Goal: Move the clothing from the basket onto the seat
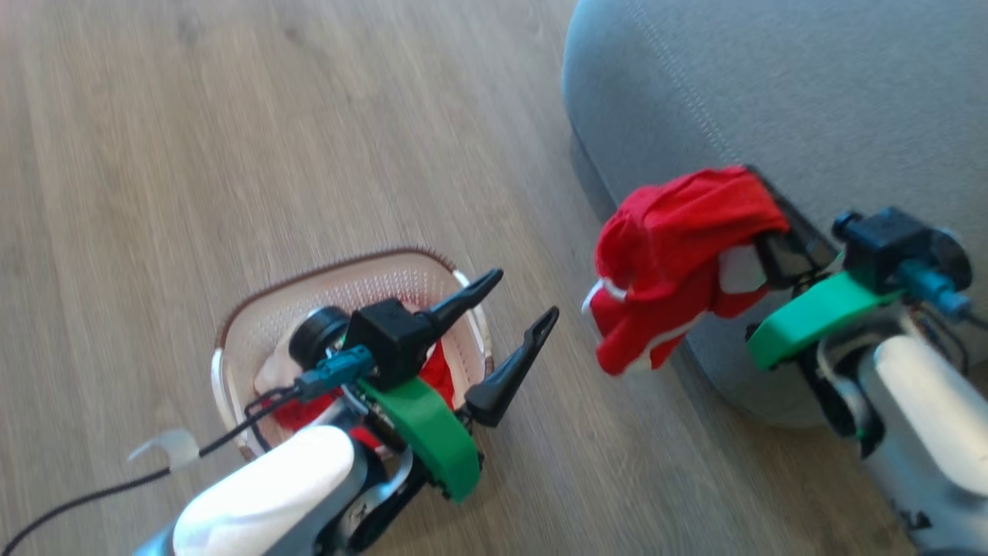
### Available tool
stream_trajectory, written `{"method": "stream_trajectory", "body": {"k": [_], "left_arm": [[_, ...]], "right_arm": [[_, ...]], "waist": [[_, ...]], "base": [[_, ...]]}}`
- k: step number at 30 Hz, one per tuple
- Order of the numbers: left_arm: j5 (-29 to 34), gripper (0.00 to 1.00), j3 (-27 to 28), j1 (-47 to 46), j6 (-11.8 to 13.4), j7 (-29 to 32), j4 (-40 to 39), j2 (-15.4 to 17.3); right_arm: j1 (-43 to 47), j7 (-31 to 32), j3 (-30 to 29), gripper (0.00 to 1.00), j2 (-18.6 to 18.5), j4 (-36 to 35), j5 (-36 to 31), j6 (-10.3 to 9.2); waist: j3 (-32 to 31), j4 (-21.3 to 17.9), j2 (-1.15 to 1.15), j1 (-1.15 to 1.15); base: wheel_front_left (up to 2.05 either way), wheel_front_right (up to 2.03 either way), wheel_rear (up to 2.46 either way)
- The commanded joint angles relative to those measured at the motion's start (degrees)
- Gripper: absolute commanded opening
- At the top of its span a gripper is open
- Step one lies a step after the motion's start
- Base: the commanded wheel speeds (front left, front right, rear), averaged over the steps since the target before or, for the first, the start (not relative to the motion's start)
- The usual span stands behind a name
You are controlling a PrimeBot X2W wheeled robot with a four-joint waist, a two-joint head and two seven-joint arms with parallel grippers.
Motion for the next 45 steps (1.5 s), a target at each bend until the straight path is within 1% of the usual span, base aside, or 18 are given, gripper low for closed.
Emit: {"method": "stream_trajectory", "body": {"k": [1, 6, 7, 9, 13, 18, 21, 24, 27, 28, 30, 32, 35, 38, 40, 42, 45], "left_arm": [[0.97, 1.00, 2.22, -4.30, -0.37, 0.45, -2.11, 0.75], [2.20, 1.00, 3.12, -8.53, -1.11, 1.78, -1.90, 1.52], [2.20, 1.00, 3.12, -8.53, -1.11, 1.78, -1.90, 1.52], [3.18, 1.00, 3.53, -11.03, -1.54, 2.53, -1.59, 1.98], [4.66, 1.00, 4.34, -15.84, -2.48, 3.87, -1.57, 2.37], [5.94, 1.00, 4.85, -19.65, -3.22, 5.30, -2.38, 3.13], [6.26, 1.00, 4.62, -20.69, -3.69, 5.43, -3.03, 2.85], [6.10, 1.00, 4.70, -20.53, -3.60, 4.87, -3.33, 2.65], [5.99, 1.00, 4.43, -19.42, -3.61, 3.90, -3.09, 2.85], [5.84, 1.00, 4.06, -18.57, -3.72, 3.19, -2.93, 2.75], [5.56, 1.00, 3.72, -17.65, -3.88, 2.31, -2.75, 2.52], [5.20, 1.00, 3.36, -16.55, -4.10, 1.44, -2.51, 2.45], [4.53, 1.00, 3.45, -14.72, -3.67, 0.47, -2.61, 2.95], [3.99, 1.00, 4.34, -13.70, -2.80, 0.15, -3.69, 4.18], [3.95, 1.00, 4.71, -13.48, -2.60, 0.15, -4.37, 5.10], [3.91, 1.00, 4.92, -13.25, -2.36, 0.06, -4.85, 5.54], [4.00, 1.00, 4.99, -12.96, -1.76, 0.30, -5.82, 5.95]], "right_arm": [[-3.10, 0.52, -1.61, 0.00, -0.82, -1.18, 0.65, 0.40], [-10.64, 1.15, -5.00, 0.00, -0.69, 1.16, 0.88, 0.40], [-10.64, 1.15, -5.00, 0.00, -0.69, 1.16, 0.88, 0.40], [-14.12, 1.35, -6.12, 0.00, -0.35, 2.33, 1.35, 0.40], [-21.18, 1.47, -10.27, 0.00, -0.19, 5.84, 2.07, 0.40], [-29.98, 1.75, -19.84, 0.00, -0.27, 10.57, 2.75, 0.40], [-35.14, 2.87, -27.19, 0.00, -1.63, 14.17, 1.91, 0.40], [-40.61, 4.15, -34.56, 0.00, -2.39, 17.35, 0.56, 0.40], [-45.06, 5.48, -39.86, 0.00, -3.17, 20.32, -2.48, 0.40], [-47.83, 6.11, -43.27, 0.00, -4.58, 21.65, -5.03, 0.40], [-50.72, 6.86, -47.01, 0.00, -6.70, 22.65, -7.95, 0.40], [-53.34, 7.68, -51.51, 0.00, -8.18, 22.78, -11.37, 0.40], [-57.44, 9.96, -56.00, 0.00, -9.73, 20.95, -16.68, 0.40], [-60.66, 13.11, -59.13, 0.00, -9.94, 18.58, -20.70, 0.40], [-60.50, 15.03, -60.88, 0.00, -9.60, 17.70, -22.59, 0.40], [-58.10, 15.72, -63.57, 0.00, -8.68, 17.59, -24.02, 0.40], [-52.78, 15.80, -68.19, 0.00, -6.21, 18.24, -25.94, 0.40]], "waist": [[3.87, 1.59, 0.00, 0.00], [11.07, 3.04, 0.00, 0.00], [11.07, 3.04, 0.00, 0.00], [14.42, 3.48, 0.00, 0.00], [20.58, 4.35, 0.00, 0.00], [26.67, 5.44, 0.00, 0.00], [29.32, 7.12, 0.00, 0.00], [31.46, 8.73, 0.00, 0.00], [32.55, 10.46, 0.00, 0.00], [32.82, 11.94, 0.00, 0.00], [32.87, 13.66, 0.00, 0.00], [32.74, 15.24, 0.00, 0.00], [33.02, 16.44, 0.00, 0.00], [34.61, 16.47, 0.00, 0.00], [35.56, 16.45, 0.00, 0.00], [36.01, 16.53, 0.00, 0.00], [36.88, 16.54, 0.00, 0.00]], "base": [[0.00, 0.00, 0.00], [0.00, 0.00, 0.00], [0.00, 0.00, 0.00], [0.00, 0.00, 0.00], [0.00, 0.00, 0.00], [0.00, 0.00, 0.00], [0.00, 0.00, 0.00], [0.00, 0.00, 0.00], [0.00, 0.00, 0.00], [0.00, 0.00, 0.00], [0.00, 0.00, 0.00], [0.00, 0.00, 0.00], [0.00, 0.00, 0.00], [0.00, 0.00, 0.00], [0.00, 0.00, 0.00], [0.00, 0.00, 0.00], [0.00, 0.00, 0.00]]}}
